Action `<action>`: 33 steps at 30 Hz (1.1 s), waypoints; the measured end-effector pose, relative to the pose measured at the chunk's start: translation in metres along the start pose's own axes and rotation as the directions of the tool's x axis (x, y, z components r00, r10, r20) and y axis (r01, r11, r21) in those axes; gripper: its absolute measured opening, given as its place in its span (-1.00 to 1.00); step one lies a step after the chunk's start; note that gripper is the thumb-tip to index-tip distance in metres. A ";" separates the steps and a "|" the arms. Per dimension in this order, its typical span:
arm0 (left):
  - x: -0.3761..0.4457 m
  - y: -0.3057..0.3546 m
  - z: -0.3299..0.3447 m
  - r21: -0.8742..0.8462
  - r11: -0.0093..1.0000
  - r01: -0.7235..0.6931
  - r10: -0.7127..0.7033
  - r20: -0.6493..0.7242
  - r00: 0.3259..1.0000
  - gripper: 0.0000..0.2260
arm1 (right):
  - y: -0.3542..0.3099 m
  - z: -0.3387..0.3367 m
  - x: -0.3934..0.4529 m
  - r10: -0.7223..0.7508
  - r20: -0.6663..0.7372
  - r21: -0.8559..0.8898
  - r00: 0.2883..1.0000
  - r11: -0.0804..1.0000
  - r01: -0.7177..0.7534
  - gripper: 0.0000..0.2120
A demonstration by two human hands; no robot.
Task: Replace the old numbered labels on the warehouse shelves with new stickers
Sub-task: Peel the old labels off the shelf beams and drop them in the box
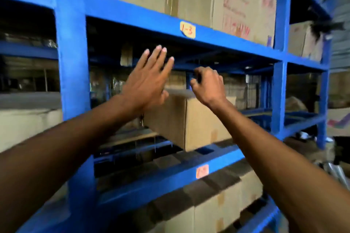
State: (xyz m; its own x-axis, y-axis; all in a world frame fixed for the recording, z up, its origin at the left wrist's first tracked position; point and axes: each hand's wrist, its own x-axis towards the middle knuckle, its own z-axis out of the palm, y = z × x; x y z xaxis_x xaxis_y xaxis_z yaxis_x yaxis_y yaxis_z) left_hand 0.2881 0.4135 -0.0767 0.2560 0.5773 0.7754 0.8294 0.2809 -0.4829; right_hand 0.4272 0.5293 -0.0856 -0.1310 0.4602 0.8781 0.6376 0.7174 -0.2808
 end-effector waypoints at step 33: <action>0.072 -0.064 -0.022 0.383 0.922 0.056 -0.160 0.245 0.956 -0.10 | -0.010 -0.007 0.139 -0.119 -0.329 0.248 0.937 0.947 0.207 -0.81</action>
State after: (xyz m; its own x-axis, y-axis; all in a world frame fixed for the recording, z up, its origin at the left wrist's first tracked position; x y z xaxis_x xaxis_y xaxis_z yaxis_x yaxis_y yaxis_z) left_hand 0.2642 0.4207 0.0192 -0.0096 0.6952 0.7187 0.5884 0.5851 -0.5581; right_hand 0.4086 0.5824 0.0417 0.0510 0.1743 0.9834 0.3884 0.9037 -0.1803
